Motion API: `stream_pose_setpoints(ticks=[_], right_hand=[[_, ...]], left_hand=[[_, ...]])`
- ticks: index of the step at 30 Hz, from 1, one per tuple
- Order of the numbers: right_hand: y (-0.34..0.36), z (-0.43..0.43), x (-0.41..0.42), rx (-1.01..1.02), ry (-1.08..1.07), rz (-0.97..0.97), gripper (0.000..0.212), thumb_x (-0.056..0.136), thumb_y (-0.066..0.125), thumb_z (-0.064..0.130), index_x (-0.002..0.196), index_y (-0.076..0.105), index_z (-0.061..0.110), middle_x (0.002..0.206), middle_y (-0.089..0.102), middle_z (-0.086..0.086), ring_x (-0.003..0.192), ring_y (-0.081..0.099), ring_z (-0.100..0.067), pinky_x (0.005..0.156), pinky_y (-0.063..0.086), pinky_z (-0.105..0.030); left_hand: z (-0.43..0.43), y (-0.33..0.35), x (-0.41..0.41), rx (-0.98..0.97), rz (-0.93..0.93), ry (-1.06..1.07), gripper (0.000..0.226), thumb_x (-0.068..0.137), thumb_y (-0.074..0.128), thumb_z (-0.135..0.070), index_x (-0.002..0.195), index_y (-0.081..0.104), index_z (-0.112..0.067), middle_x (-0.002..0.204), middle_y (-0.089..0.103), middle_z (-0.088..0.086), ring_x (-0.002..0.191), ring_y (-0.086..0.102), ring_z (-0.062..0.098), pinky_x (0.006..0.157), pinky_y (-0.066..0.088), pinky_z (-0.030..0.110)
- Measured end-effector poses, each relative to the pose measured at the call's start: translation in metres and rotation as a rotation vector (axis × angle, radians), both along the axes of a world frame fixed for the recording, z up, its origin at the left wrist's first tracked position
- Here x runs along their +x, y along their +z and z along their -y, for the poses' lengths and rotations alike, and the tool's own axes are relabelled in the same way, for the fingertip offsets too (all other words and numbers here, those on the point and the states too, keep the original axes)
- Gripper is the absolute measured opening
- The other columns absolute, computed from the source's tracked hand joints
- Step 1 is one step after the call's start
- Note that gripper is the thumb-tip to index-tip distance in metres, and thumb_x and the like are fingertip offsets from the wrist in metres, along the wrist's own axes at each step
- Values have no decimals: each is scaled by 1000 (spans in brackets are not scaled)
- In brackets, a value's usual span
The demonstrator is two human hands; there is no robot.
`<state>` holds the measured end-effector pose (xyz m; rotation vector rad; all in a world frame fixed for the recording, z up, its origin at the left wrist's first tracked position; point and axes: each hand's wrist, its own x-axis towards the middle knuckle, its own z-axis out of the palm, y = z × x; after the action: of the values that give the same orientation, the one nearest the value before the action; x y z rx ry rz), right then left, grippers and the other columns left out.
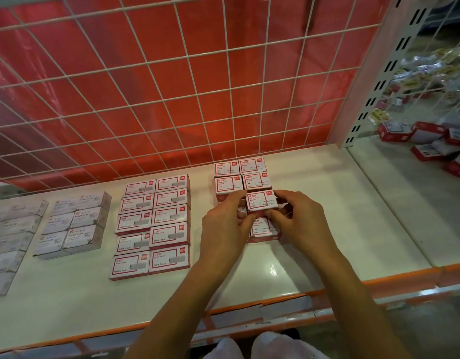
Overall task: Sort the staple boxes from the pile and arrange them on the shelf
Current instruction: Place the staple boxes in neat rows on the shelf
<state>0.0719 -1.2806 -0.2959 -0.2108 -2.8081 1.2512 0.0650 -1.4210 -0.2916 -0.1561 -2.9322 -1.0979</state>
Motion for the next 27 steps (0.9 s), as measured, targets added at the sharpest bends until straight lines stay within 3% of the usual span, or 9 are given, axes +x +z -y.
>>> stream_pose_setpoints(ticks=[9, 16, 20, 23, 27], right_hand=[[-3, 0, -1, -38, -21, 19, 47, 86, 66, 25, 131, 53, 20, 122, 64, -1, 102, 64, -16, 86, 49, -23], [1, -7, 1, -59, -8, 16, 52, 86, 66, 28, 134, 49, 19, 128, 59, 0, 108, 59, -16, 90, 47, -26], [-3, -21, 3, 40, -37, -9, 53, 88, 59, 39, 138, 43, 28, 140, 48, 5, 124, 47, -14, 105, 37, -32], [-5, -39, 5, 119, -70, -68, 50, 90, 56, 41, 137, 44, 29, 143, 45, 6, 129, 41, -12, 102, 24, -19], [-6, -68, 9, 173, -86, -104, 51, 92, 55, 38, 140, 41, 26, 147, 40, 4, 136, 33, -14, 105, 17, -21]], left_hand=[[-1, 2, -1, -95, 20, 17, 35, 87, 65, -35, 119, 56, -23, 119, 66, -2, 97, 67, 16, 86, 55, 29], [-8, 10, -1, -134, -128, -39, 26, 87, 64, -39, 105, 60, -22, 107, 65, -5, 88, 54, 9, 80, 47, 19], [-29, 12, -5, -185, -214, -72, 35, 87, 64, -35, 119, 64, -21, 121, 65, 0, 109, 59, 19, 98, 45, 34], [-52, 6, -8, -263, -458, -120, 35, 77, 77, -25, 109, 70, -15, 108, 71, 6, 98, 66, 28, 85, 52, 43], [-86, 2, -14, -259, -576, -235, 36, 82, 71, -23, 116, 67, -12, 115, 68, 9, 106, 63, 30, 89, 50, 45]])
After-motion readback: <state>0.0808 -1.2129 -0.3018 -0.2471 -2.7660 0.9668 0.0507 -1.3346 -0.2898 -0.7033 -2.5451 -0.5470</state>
